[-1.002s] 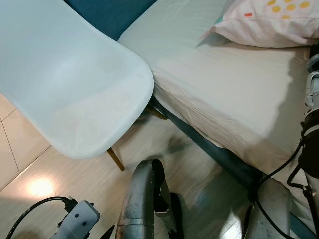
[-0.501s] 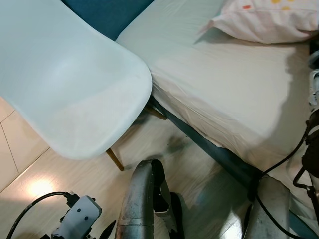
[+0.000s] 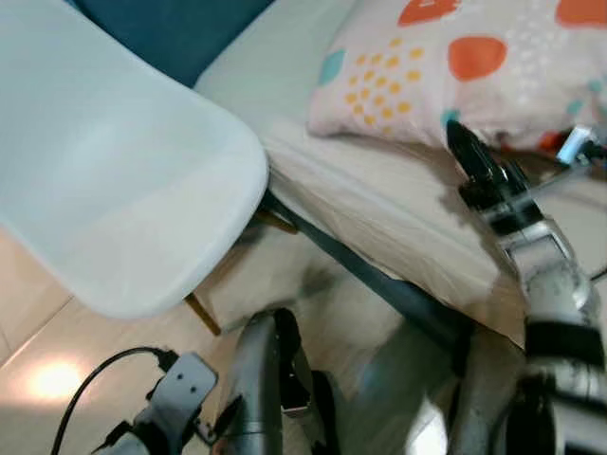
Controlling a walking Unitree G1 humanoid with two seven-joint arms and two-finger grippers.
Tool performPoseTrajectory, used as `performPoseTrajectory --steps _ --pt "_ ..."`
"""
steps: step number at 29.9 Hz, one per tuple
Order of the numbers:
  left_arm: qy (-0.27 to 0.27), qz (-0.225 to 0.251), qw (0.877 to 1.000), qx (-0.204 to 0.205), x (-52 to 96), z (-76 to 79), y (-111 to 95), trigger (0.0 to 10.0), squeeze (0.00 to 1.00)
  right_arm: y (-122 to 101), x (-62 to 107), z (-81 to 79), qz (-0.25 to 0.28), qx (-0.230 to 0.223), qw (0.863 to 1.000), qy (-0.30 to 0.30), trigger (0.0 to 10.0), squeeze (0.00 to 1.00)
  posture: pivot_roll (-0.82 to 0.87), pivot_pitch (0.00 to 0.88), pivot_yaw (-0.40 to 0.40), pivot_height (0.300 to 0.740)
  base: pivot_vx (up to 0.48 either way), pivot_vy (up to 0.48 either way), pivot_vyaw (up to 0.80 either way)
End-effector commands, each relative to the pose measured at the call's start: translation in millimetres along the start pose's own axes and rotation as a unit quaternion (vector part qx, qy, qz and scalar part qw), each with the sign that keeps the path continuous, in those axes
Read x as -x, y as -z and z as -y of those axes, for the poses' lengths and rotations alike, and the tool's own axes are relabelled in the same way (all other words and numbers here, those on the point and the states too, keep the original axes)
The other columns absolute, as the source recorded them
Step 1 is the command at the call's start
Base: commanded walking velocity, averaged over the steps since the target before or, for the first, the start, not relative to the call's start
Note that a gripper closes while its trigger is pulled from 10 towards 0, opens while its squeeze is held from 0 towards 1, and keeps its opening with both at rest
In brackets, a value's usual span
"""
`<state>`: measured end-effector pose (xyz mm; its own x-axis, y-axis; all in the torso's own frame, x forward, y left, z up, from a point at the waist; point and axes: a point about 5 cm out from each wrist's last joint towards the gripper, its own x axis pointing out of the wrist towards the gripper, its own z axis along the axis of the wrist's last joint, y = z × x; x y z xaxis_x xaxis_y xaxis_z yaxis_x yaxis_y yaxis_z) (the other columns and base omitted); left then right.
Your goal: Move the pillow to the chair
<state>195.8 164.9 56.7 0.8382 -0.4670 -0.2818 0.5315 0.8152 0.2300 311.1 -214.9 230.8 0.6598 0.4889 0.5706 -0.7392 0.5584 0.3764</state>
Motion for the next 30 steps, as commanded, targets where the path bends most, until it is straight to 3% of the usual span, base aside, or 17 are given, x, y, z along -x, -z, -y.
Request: performPoseTrajectory --steps 1,4,5,6,10,12,14,17,19,22,23,24,27,30 --pt "0.006 -0.034 0.999 0.004 3.5 6.0 15.9 10.0 0.0 13.1 -7.0 -21.9 -0.019 -0.026 0.998 -0.048 0.0 0.0 0.1 0.371 0.262 0.496 0.0 0.0 0.0" --pt "0.005 -0.023 1.0 0.003 -12.2 5.8 16.1 10.0 0.0 31.5 16.6 -40.6 -0.046 -0.055 0.997 -0.038 0.0 0.0 0.04 0.314 0.239 0.496 0.0 0.0 0.0" --pt "0.005 -0.023 1.0 0.003 -12.2 5.8 16.1 10.0 0.0 31.5 16.6 -40.6 -0.046 -0.055 0.997 -0.038 0.0 0.0 0.04 0.314 0.239 0.496 0.0 0.0 0.0" --pt "0.0 -0.013 1.0 0.002 -24.0 3.6 14.1 10.0 0.0 38.7 36.1 -55.6 -0.067 -0.073 0.995 -0.027 0.0 0.0 0.03 0.29 0.231 0.496 0.0 0.0 0.0" --pt "-0.005 -0.004 1.0 0.001 -33.4 1.8 11.4 10.0 0.0 39.9 49.6 -66.1 -0.077 -0.077 0.994 -0.005 0.0 0.0 0.01 0.265 0.226 0.496 0.0 0.0 0.0" --pt "-0.006 0.006 1.0 -0.001 -47.8 1.4 8.0 10.0 0.0 36.0 63.7 -67.1 -0.08 -0.061 0.993 0.053 0.0 0.0 -0.03 0.22 0.214 0.496 0.0 0.0 0.0" --pt "-0.005 0.014 1.0 -0.001 -58.4 1.3 5.0 10.0 0.0 31.4 74.7 -62.3 -0.077 -0.044 0.989 0.119 0.0 0.0 -0.05 0.209 0.213 0.496 0.0 0.0 0.0" --pt "-0.003 0.021 1.0 -0.002 -70.9 2.5 1.6 10.0 0.0 28.2 92.1 -46.5 -0.088 0.005 0.967 0.238 0.0 0.0 -0.07 0.175 0.207 0.496 0.0 0.0 0.0" --pt "-0.003 0.023 1.0 -0.003 -74.0 2.7 1.5 10.0 0.0 27.6 96.0 -42.8 -0.09 0.015 0.96 0.266 0.0 0.0 -0.08 0.172 0.207 0.496 0.0 0.0 0.0" --pt "-0.004 0.03 1.0 0.0 -83.0 4.4 -1.4 10.0 0.0 21.1 110.5 -24.4 -0.09 0.066 0.92 0.375 0.0 0.0 -0.09 0.149 0.202 0.496 0.0 0.0 0.0" --pt "-0.004 0.03 1.0 0.0 -83.0 4.4 -1.4 10.0 0.0 21.1 110.5 -24.4 -0.09 0.066 0.92 0.375 0.0 0.0 -0.09 0.149 0.202 0.496 0.0 0.0 0.0" --pt "-0.003 0.035 0.999 0.0 -89.0 7.2 -2.2 10.0 0.0 23.7 117.9 -11.7 -0.093 0.081 0.886 0.446 0.0 0.0 -0.1 0.126 0.194 0.496 0.0 0.0 0.0" --pt "-0.002 0.037 0.999 0.0 -92.4 8.7 -2.6 10.0 0.0 35.5 113.9 -8.0 -0.12 0.082 0.878 0.456 0.0 0.0 -0.1 0.112 0.188 0.496 0.0 0.0 0.0" --pt "-0.013 0.043 0.999 0.005 -98.0 7.1 -4.3 10.0 0.0 52.3 96.1 -10.8 -0.118 0.05 0.899 0.419 0.0 0.0 -0.1 0.081 0.169 0.496 0.0 0.0 0.0"
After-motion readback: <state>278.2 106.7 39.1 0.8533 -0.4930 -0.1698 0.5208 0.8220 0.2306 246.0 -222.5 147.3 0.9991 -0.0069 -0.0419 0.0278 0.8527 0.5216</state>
